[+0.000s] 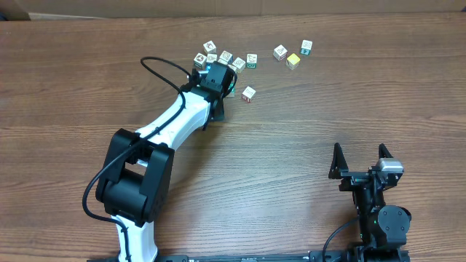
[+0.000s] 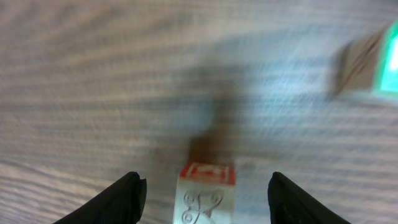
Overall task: Form a horizontal line
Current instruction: 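Move the open left gripper over the green-lettered block in the cluster, then close the left gripper on the green-lettered block and lift it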
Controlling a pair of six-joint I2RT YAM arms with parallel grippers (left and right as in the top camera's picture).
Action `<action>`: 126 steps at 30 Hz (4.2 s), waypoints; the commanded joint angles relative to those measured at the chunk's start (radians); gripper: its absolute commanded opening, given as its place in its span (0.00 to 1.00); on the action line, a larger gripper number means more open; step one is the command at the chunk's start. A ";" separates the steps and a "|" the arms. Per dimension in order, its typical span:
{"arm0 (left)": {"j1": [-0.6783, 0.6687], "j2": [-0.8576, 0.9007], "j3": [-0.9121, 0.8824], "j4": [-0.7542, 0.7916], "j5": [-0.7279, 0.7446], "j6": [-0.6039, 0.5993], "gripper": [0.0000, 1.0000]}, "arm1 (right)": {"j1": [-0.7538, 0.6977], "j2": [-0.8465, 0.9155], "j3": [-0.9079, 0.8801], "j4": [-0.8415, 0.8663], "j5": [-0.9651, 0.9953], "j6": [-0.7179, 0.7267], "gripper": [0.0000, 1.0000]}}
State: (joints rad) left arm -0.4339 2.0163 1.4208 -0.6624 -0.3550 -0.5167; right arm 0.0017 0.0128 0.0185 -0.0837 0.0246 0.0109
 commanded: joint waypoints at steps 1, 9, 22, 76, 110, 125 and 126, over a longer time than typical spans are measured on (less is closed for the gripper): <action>0.003 0.016 0.098 -0.004 -0.044 0.020 0.61 | 0.005 -0.010 -0.011 0.002 -0.004 -0.005 1.00; 0.001 0.016 0.220 0.044 0.069 0.019 0.73 | 0.005 -0.010 -0.011 0.002 -0.004 -0.005 1.00; 0.000 0.053 0.144 0.169 0.192 0.014 0.64 | 0.005 -0.010 -0.011 0.002 -0.004 -0.005 1.00; -0.025 0.188 0.126 0.301 0.187 0.054 0.43 | 0.005 -0.010 -0.011 0.002 -0.004 -0.005 1.00; -0.025 0.188 0.119 0.275 0.187 0.121 0.40 | 0.005 -0.010 -0.011 0.002 -0.004 -0.005 1.00; -0.023 0.188 0.119 0.297 0.162 0.129 0.37 | 0.005 -0.010 -0.011 0.002 -0.004 -0.005 1.00; -0.023 0.188 0.119 0.296 0.162 0.129 0.34 | 0.005 -0.010 -0.011 0.002 -0.004 -0.005 1.00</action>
State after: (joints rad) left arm -0.4519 2.1807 1.5486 -0.3695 -0.1722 -0.4068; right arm 0.0017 0.0128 0.0185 -0.0837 0.0246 0.0105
